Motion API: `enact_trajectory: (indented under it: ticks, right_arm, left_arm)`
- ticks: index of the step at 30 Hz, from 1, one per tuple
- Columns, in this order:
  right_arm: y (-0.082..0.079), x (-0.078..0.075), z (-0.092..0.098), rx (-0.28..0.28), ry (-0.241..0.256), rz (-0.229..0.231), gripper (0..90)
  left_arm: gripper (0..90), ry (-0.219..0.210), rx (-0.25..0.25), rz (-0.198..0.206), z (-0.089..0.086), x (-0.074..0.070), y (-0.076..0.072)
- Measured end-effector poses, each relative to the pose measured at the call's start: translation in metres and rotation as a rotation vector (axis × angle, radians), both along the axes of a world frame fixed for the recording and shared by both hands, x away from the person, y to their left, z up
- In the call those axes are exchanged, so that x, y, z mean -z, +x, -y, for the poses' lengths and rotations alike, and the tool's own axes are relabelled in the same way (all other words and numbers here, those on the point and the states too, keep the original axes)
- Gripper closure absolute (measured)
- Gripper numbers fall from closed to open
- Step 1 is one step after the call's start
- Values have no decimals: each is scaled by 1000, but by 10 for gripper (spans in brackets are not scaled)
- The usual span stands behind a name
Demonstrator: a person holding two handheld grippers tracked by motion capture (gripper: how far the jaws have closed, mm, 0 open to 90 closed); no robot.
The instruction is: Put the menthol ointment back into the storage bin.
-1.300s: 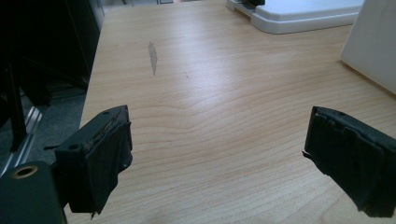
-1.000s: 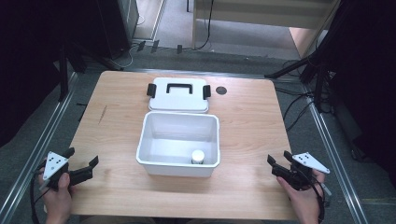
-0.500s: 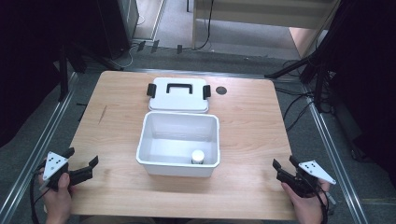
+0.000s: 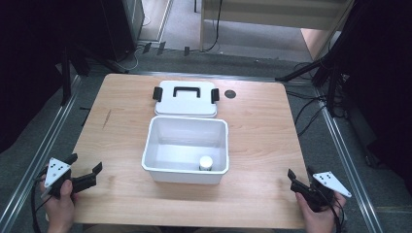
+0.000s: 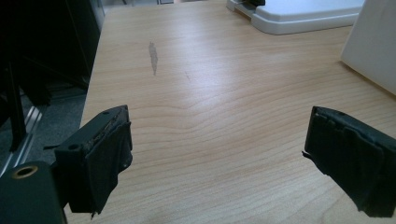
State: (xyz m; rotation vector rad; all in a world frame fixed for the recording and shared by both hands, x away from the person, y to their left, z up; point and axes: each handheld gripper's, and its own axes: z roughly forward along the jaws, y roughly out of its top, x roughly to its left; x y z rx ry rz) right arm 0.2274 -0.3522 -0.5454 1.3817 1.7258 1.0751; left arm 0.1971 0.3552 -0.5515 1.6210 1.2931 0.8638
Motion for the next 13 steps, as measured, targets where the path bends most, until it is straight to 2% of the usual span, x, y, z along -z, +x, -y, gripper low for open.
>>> enact_trajectory:
  ticks: [2, 4, 6, 13]
  right_arm:
    - [-2, 0, -3, 8, -7, 6, 231]
    - [-3, 0, -4, 26, 10, -8, 176]
    - [-5, 0, -3, 36, 26, -17, 163]
    - [-12, -1, 4, 6, 66, -3, 131]
  left_arm:
    - [83, 0, 3, -5, 0, 0, 0]
    - [83, 0, 3, -7, 0, 0, 0]
    - [82, 0, 2, -8, 1, 0, 1]
    - [82, 3, 2, -11, 1, 0, 1]
